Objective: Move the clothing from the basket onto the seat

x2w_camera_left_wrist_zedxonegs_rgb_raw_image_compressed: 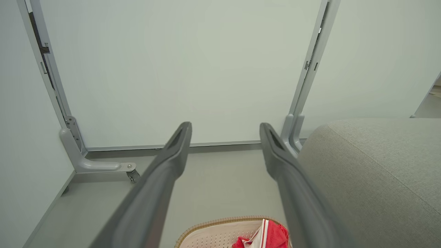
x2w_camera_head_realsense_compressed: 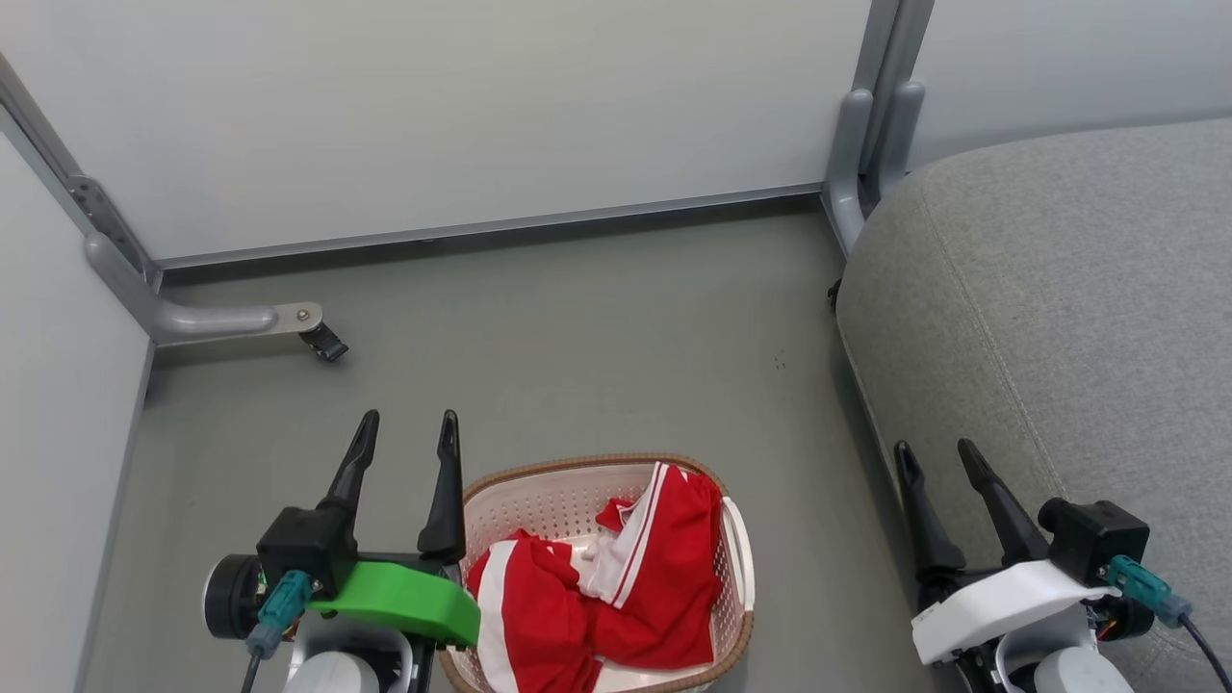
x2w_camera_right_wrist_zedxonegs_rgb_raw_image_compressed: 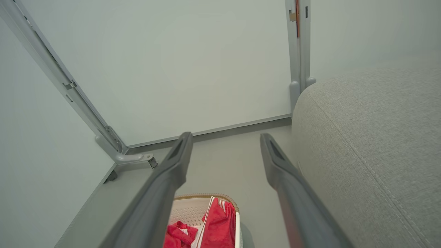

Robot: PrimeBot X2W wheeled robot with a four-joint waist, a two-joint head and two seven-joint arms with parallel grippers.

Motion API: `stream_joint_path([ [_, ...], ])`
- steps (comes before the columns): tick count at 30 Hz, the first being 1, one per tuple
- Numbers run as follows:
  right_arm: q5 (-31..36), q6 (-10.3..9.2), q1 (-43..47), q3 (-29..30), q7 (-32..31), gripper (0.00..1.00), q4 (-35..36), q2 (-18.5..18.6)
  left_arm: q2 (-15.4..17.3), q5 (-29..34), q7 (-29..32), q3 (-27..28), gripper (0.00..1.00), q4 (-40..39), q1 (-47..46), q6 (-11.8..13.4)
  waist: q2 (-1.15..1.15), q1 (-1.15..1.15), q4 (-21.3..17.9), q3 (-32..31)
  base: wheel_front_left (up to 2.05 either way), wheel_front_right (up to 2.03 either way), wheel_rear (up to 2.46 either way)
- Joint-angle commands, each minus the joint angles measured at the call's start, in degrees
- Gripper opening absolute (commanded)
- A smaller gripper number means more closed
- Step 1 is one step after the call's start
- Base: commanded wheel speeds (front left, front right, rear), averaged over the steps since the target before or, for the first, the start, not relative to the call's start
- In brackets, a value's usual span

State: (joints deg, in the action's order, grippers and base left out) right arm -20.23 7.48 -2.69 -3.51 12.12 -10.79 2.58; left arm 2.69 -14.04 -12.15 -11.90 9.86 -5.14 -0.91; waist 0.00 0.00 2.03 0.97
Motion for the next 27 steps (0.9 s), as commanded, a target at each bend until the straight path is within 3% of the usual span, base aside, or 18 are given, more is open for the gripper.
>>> stream_joint_path([
  [1, 1.5, 0.02, -0.1, -0.2, 0.5, 1.0, 0.1, 0.3, 0.4, 1.3, -0.5, -0.3, 1.0, -0.2, -0.9, 0.4, 0.0, 0.0, 0.0, -0.1, 0.0, 0.0, 0.0],
  [27, 12.6, 0.01, 0.2, -1.0, 3.2, 1.0, -0.9, 0.5, 0.4, 8.9, -3.2, -1.9, 1.0, 3.5, -1.6, 0.0, 0.0, 0.0, 0.7, 0.1, 0.0, 0.0, 0.0],
])
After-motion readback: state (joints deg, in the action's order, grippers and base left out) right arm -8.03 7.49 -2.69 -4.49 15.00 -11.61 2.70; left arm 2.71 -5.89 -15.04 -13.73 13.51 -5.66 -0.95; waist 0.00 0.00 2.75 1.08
